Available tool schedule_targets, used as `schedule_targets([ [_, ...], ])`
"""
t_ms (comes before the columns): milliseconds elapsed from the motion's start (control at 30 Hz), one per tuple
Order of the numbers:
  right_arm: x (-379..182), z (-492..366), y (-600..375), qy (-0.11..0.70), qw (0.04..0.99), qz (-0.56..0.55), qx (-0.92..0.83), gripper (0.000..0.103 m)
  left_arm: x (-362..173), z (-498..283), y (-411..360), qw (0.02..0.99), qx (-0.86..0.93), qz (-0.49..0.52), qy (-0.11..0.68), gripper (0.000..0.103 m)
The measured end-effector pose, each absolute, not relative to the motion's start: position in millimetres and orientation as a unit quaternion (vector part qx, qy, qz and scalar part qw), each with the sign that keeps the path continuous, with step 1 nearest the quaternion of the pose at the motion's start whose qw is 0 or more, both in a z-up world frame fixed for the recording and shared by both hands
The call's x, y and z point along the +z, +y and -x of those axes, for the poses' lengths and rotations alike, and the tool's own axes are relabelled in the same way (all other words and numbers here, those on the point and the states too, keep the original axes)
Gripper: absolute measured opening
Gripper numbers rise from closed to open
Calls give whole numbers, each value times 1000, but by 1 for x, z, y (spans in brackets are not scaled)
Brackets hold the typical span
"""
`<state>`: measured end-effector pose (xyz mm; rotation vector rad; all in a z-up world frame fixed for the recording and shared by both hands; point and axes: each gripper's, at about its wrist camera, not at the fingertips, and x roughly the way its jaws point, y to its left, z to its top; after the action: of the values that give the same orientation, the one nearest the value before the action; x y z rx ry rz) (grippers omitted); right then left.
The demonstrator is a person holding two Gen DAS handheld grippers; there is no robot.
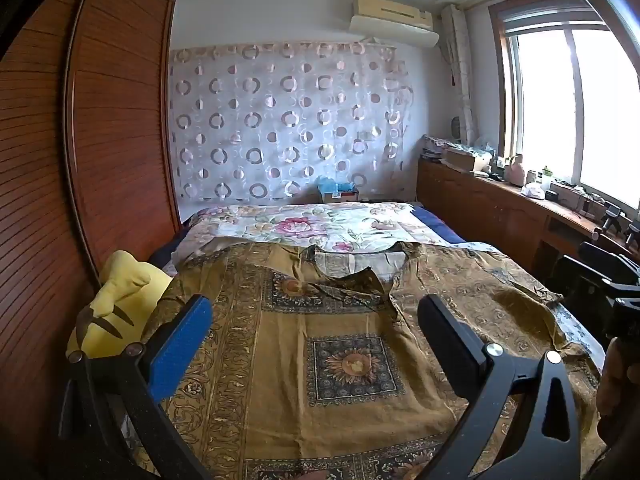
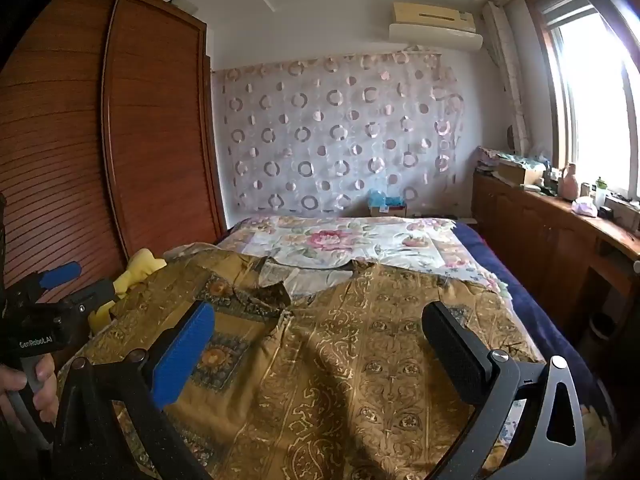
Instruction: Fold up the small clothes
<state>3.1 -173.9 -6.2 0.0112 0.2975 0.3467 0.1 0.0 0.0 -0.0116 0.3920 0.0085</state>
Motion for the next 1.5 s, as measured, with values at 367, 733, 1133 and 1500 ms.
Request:
schedule_targets([
  [367, -5, -8, -175, 155, 973, -7, 173, 103, 0, 0, 0, 981, 5, 4, 193, 103],
  [733, -5, -6, -178, 153, 973, -7, 170, 103, 0, 0, -1, 981, 5, 3, 192, 103],
  [1133, -4, -3, -178, 153, 973, -7, 170, 103, 0, 0, -1, 981, 6, 2, 192, 103],
  [1500, -3, -2, -177, 153, 973, -7, 170, 103, 1, 1, 4, 982, 6, 1, 191, 103],
])
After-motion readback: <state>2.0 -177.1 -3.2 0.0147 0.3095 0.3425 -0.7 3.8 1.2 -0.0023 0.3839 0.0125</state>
